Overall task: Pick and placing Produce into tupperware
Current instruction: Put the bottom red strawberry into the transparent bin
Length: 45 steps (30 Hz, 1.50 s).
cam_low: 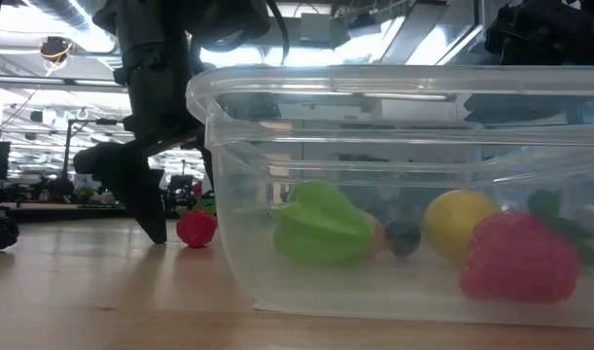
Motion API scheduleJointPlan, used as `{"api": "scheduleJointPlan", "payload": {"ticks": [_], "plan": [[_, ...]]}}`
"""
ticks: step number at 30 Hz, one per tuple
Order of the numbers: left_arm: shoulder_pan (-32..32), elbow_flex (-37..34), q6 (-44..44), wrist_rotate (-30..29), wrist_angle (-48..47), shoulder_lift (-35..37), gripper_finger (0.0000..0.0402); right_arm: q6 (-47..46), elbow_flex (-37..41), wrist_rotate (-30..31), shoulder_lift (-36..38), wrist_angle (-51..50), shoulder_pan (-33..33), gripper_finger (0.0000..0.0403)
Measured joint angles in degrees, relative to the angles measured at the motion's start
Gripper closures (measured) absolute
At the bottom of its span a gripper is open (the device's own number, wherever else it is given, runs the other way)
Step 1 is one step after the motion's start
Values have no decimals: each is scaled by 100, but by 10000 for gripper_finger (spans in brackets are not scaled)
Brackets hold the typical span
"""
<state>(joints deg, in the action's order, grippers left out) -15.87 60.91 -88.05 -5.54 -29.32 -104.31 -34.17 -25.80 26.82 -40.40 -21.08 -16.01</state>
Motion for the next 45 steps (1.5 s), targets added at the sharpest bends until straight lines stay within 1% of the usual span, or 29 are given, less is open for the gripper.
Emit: {"api": "scheduleJointPlan", "payload": {"ticks": [4, 15, 25, 34, 45], "plan": [[28, 53, -11, 74, -70, -13, 58, -4, 0, -72, 0, -3, 0, 195], [28, 109, -162, 66, -267, -35, 124, -15, 0, -302, 2, 4, -2, 195], [28, 111, -186, 68, -363, -37, 163, -26, 0, -320, 2, 32, -2, 195], [27, 111, -186, 70, -421, -37, 202, -28, 0, -454, 2, 30, 0, 195], [25, 109, -184, 72, -492, -37, 239, -28, 0, -464, 2, 30, -1, 195]]}}
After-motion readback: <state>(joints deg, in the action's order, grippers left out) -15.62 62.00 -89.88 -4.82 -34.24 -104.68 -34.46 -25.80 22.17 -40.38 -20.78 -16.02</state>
